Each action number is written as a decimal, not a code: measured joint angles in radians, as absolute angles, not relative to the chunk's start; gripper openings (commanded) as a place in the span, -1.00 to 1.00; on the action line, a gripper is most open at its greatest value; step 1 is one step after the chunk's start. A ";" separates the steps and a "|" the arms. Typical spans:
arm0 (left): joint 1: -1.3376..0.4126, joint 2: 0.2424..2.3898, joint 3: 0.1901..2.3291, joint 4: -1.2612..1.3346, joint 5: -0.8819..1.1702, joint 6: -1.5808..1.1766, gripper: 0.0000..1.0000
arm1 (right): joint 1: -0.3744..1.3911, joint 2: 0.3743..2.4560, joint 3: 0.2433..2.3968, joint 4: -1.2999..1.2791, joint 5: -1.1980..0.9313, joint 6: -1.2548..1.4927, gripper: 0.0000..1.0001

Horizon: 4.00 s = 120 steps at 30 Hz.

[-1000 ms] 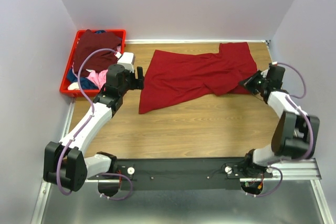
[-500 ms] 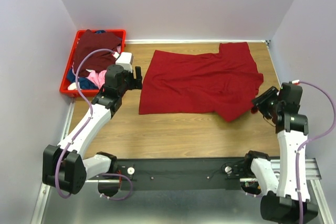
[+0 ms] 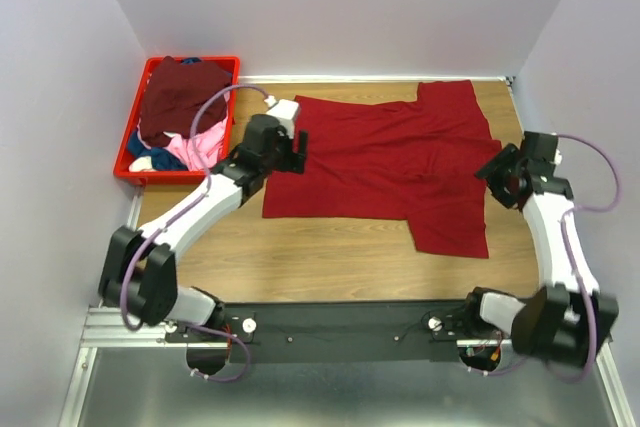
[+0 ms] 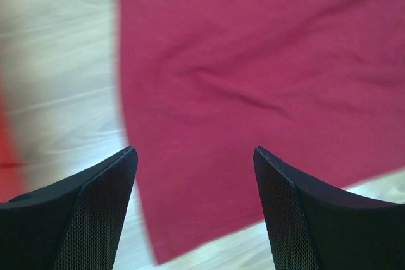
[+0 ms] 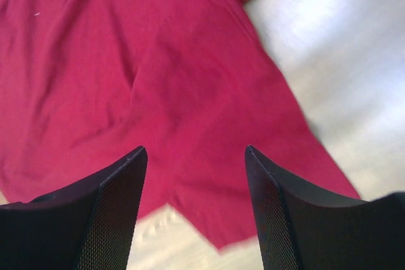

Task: Fold and stack the t-shirts
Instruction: Flatten the tshirt out

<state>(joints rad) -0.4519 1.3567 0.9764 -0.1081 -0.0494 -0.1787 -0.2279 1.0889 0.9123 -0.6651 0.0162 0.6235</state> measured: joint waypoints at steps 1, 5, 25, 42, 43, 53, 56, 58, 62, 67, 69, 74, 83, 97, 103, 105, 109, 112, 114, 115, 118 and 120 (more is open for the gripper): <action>-0.471 1.394 0.997 -0.118 -0.037 -0.188 0.61 | -0.228 1.139 0.908 -0.620 0.003 0.628 0.40; -0.507 1.571 1.063 -0.150 0.019 -0.228 0.54 | -0.228 1.364 0.873 -0.441 -0.052 0.640 0.40; -0.377 2.051 1.410 -0.224 0.059 -0.307 0.52 | -0.227 1.905 1.116 -0.027 -0.161 0.627 0.43; -0.311 1.646 1.270 -0.305 0.036 -0.281 0.62 | -0.165 1.666 1.058 -0.316 0.064 0.526 0.40; -0.311 1.573 1.231 -0.284 0.026 -0.277 0.63 | -0.147 1.619 1.021 -0.335 0.081 0.522 0.38; -0.311 1.178 0.889 -0.135 -0.063 -0.237 0.60 | -0.077 1.492 0.822 -0.505 0.154 0.503 0.29; -0.311 1.146 0.866 -0.134 -0.098 -0.224 0.60 | -0.071 1.502 0.820 -0.525 0.158 0.496 0.27; -0.311 1.126 0.866 -0.115 -0.117 -0.218 0.60 | -0.070 1.515 0.822 -0.526 0.161 0.495 0.26; -0.311 1.111 0.867 -0.093 -0.131 -0.212 0.61 | -0.065 1.553 0.848 -0.528 0.164 0.495 0.24; -0.311 1.114 0.867 -0.093 -0.139 -0.210 0.60 | -0.064 1.577 0.869 -0.525 0.164 0.494 0.22; -0.311 1.116 0.867 -0.092 -0.139 -0.210 0.60 | -0.061 1.576 0.869 -0.525 0.164 0.494 0.21; -0.311 1.130 0.867 -0.093 -0.139 -0.210 0.60 | -0.055 1.558 0.869 -0.530 0.163 0.494 0.21; -0.311 1.146 0.867 -0.093 -0.139 -0.210 0.61 | -0.053 1.521 0.904 -0.548 0.164 0.492 0.21; -0.311 1.176 0.867 -0.094 -0.138 -0.210 0.60 | -0.051 1.605 0.894 -0.513 0.168 0.496 -0.05; -0.311 1.202 0.867 -0.094 -0.137 -0.210 0.59 | -0.047 1.607 0.883 -0.467 0.162 0.496 -0.50; -0.311 1.213 0.867 -0.095 -0.137 -0.210 0.59 | -0.047 1.607 0.880 -0.452 0.154 0.497 -0.74; -0.311 1.235 0.867 -0.093 -0.129 -0.212 0.54 | -0.047 1.599 0.875 -0.435 0.143 0.492 -0.99; -0.312 1.264 0.867 -0.093 -0.122 -0.223 0.47 | -0.047 1.588 0.866 -0.430 0.141 0.482 -0.99; -0.315 1.294 0.875 -0.102 -0.120 -0.237 0.46 | -0.047 1.578 0.857 -0.432 0.141 0.473 -0.99; -0.317 1.319 0.886 -0.109 -0.119 -0.242 0.45 | -0.047 1.572 0.852 -0.434 0.140 0.469 -0.99; -0.332 1.427 0.947 -0.153 -0.120 -0.263 0.45 | -0.042 1.568 0.847 -0.435 0.135 0.463 -0.99; -0.346 1.520 1.003 -0.191 -0.134 -0.273 0.43 | -0.039 1.567 0.846 -0.434 0.128 0.458 -0.99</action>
<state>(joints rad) -0.3458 1.5196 1.0035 -0.1905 -0.1345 -0.2726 -0.0391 1.5669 0.8459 -0.4335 0.1280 0.4583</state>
